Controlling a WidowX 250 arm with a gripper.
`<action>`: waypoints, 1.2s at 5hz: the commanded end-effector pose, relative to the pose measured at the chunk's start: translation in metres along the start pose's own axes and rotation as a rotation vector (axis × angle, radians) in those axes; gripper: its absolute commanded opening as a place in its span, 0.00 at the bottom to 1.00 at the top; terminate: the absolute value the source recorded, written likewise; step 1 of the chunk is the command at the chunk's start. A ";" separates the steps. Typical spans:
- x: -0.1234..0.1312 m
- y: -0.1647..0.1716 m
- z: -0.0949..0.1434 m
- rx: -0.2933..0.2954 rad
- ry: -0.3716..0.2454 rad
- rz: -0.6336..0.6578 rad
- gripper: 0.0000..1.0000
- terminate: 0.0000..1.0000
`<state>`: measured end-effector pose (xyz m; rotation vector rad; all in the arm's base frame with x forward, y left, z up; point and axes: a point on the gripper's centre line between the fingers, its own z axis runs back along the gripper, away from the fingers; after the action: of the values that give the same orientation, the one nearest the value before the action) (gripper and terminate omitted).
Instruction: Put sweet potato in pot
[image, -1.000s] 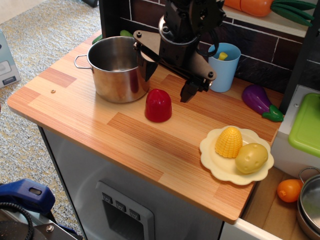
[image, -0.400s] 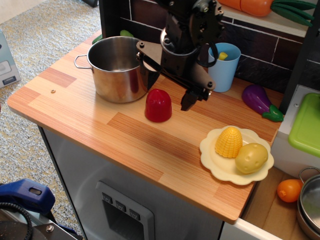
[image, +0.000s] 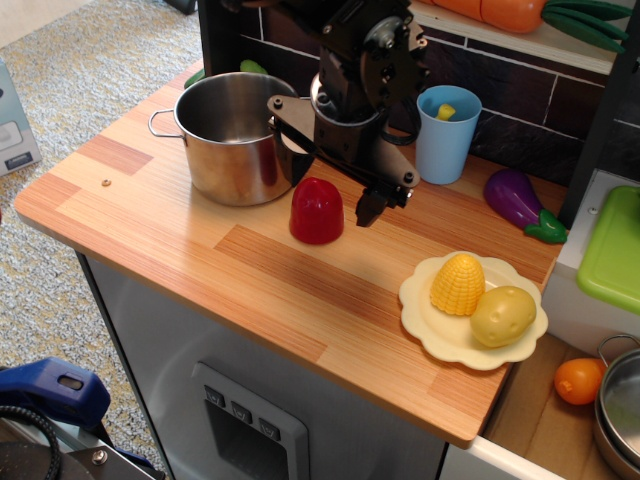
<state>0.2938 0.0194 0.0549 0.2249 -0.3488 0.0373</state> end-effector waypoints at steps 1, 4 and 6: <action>0.003 0.006 -0.011 -0.018 -0.043 0.008 1.00 0.00; 0.009 0.005 -0.031 -0.043 -0.049 0.009 1.00 0.00; 0.015 -0.007 -0.039 -0.054 -0.059 0.015 1.00 0.00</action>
<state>0.3135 0.0163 0.0156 0.1747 -0.3532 0.0456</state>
